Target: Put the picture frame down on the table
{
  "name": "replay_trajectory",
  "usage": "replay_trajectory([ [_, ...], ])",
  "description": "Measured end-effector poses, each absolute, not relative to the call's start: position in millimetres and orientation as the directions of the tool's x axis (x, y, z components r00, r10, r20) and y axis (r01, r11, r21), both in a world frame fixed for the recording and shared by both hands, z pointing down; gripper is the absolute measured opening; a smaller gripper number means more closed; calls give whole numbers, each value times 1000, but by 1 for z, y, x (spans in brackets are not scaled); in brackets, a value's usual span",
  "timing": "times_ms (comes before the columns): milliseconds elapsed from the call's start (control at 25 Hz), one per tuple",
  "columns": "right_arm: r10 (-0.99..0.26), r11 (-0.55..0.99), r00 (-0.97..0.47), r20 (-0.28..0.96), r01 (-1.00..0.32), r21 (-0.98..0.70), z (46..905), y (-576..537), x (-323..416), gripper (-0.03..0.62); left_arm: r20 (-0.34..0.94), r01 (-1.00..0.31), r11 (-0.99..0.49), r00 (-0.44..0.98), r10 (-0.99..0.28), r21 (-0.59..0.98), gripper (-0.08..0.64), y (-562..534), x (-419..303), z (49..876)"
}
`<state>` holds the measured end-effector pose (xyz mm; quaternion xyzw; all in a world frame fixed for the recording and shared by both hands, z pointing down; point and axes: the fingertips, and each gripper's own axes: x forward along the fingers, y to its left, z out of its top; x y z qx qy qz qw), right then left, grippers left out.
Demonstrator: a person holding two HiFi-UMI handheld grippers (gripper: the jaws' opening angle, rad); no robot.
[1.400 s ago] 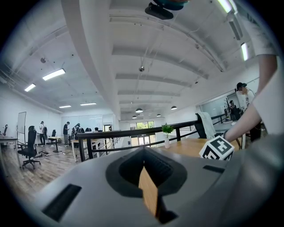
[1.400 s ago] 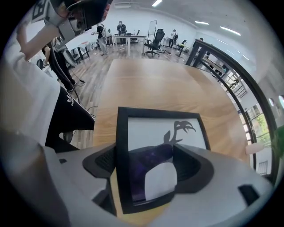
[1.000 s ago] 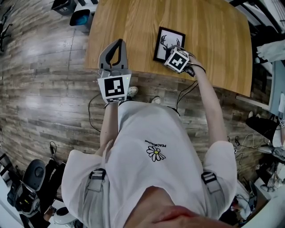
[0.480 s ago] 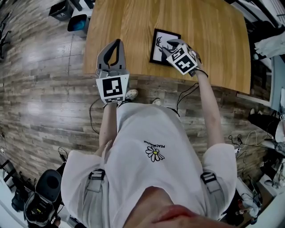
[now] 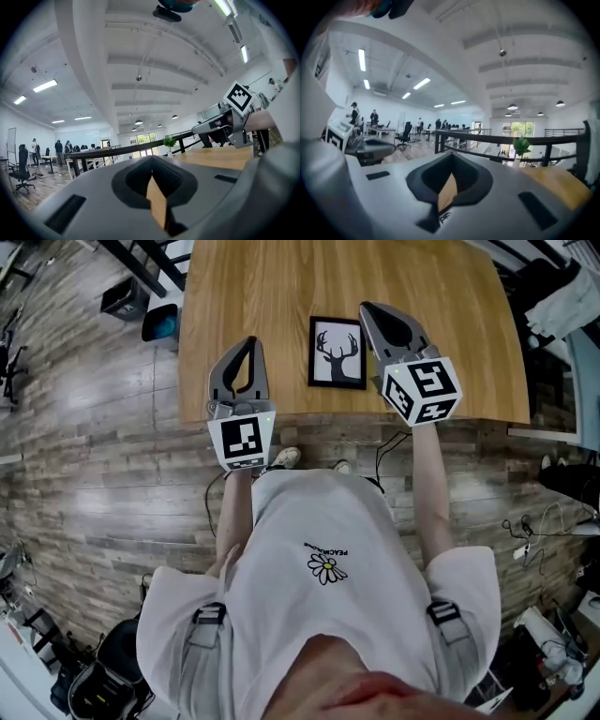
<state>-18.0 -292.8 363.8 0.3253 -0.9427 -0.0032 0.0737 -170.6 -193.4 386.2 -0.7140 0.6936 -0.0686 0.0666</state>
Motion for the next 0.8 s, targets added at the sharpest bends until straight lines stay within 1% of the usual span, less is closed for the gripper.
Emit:
replay_trajectory([
  [80,-699,715,-714,48,-699,17,344,-292,2,9,-9,-981,-40,43,-999,-192,15,-195,-166,382],
  [120,-740,672,-672,20,-740,26,338,-290,13,9,-19,-981,-45,50,-999,-188,15,-196,-163,380],
  [200,-816,576,-579,-6,-813,84,337,-281,34,9,-17,-982,-59,63,-998,-178,15,-196,-156,382],
  [280,-861,503,-508,-14,-856,122,348,-266,49,8,-1,-981,-74,76,-997,-177,15,-195,-152,385],
  [400,-882,466,-471,-20,-877,115,364,-248,55,8,-14,-980,-83,87,-996,-181,15,-197,-153,381],
  [600,-879,472,-477,-17,-874,113,371,-235,54,8,-37,-986,-63,69,-997,-156,15,-196,-158,370],
  [800,-877,471,-479,-41,-873,125,361,-229,59,8,-85,-988,-52,65,-994,-148,15,-187,-156,350],
])
